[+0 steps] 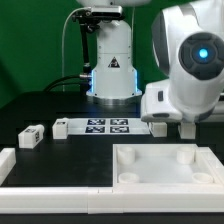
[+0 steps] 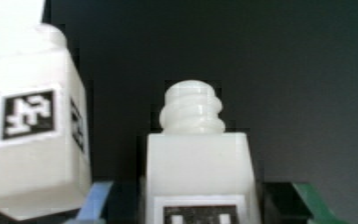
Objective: Assemble one leg
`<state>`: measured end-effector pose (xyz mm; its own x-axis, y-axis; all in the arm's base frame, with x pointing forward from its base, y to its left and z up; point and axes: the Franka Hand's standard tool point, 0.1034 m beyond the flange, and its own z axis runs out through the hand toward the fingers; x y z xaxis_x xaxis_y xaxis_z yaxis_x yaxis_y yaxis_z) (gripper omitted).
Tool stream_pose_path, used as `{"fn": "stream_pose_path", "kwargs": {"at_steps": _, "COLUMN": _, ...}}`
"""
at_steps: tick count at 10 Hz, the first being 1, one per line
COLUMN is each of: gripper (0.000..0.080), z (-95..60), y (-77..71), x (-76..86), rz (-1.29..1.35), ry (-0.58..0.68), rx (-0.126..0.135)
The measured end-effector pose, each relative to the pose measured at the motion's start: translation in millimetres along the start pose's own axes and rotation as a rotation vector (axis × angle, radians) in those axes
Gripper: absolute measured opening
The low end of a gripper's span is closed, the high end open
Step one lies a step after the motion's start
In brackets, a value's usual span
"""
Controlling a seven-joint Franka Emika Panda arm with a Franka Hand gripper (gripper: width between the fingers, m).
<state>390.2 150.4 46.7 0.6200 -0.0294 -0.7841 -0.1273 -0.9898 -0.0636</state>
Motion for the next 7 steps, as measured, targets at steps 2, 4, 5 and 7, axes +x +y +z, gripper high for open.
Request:
{"fn": "stream_pose_path", "kwargs": {"at_steps": 2, "gripper": 0.0290, "z": -25.2, "y": -3.4, "x": -18.3, "rz": -0.012, "ry": 0.017, "rx": -0.006}}
{"fn": "stream_pose_path", "kwargs": {"at_steps": 4, "gripper": 0.0290, "z": -37.6, "y": -7.5, "x": -23.7, "rz": -0.022, "ry": 0.061, "rx": -0.007}}
{"fn": "stream_pose_path", "kwargs": {"at_steps": 5, "gripper": 0.0290, "z": -40.3, "y": -10.2, "x": -14.6, "rz": -0.022, "ry": 0.127, "rx": 0.002}}
{"fn": "stream_pose_path", "kwargs": {"at_steps": 7, "gripper": 0.0290, "z": -45.8, "y": -11.4, "x": -13.7, "rz": -0.029, "ry": 0.358, "rx": 0.011}}
